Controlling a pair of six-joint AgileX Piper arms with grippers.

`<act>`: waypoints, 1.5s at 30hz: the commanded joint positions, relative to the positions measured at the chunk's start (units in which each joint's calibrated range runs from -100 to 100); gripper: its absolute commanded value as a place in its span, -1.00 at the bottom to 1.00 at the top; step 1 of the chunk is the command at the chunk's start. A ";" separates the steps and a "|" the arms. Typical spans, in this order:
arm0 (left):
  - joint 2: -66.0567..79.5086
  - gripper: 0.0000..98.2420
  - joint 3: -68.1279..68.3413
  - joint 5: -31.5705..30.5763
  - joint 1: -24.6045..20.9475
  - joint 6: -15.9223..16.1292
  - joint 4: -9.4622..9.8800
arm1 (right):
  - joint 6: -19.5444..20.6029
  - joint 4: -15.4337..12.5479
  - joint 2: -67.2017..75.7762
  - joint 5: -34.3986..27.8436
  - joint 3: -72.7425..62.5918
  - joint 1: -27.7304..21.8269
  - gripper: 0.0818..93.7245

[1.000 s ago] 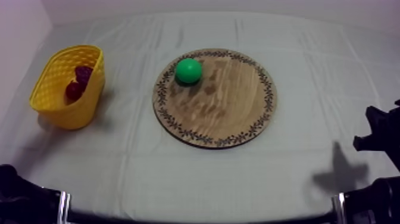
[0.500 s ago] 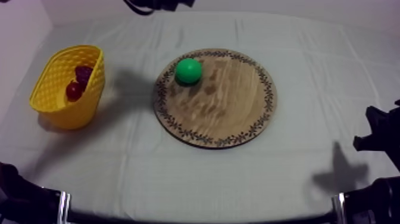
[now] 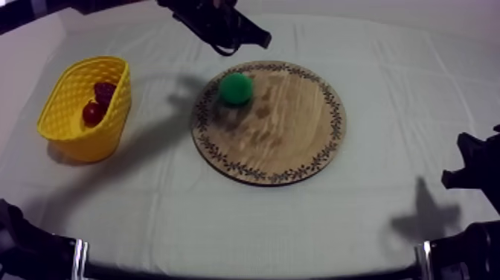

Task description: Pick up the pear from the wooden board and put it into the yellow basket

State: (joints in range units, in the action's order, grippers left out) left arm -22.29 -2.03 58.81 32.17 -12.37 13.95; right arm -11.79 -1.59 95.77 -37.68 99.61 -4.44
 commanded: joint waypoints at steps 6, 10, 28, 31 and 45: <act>-2.05 -1.00 -0.07 -0.34 -0.23 0.76 0.30 | 0.00 0.00 -0.01 0.01 0.05 -0.01 -0.99; -2.32 -1.00 -0.15 0.58 -0.41 0.32 0.32 | 0.00 0.00 -0.01 0.01 0.05 -0.01 -0.99; -1.25 0.73 1.08 5.65 -1.20 -3.12 0.39 | 0.00 0.00 -0.01 0.01 0.05 -0.01 -0.99; -1.31 0.87 1.37 6.62 -1.37 -3.29 0.29 | 0.00 0.00 -0.01 0.01 0.05 -0.01 -0.99; -6.81 0.92 -1.06 8.22 -2.42 -6.88 -1.30 | 0.00 0.00 -0.01 0.01 0.05 -0.01 -0.99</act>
State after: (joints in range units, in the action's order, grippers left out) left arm -28.27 -2.72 67.06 29.82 -18.91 12.84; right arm -11.79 -1.59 95.77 -37.66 99.61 -4.44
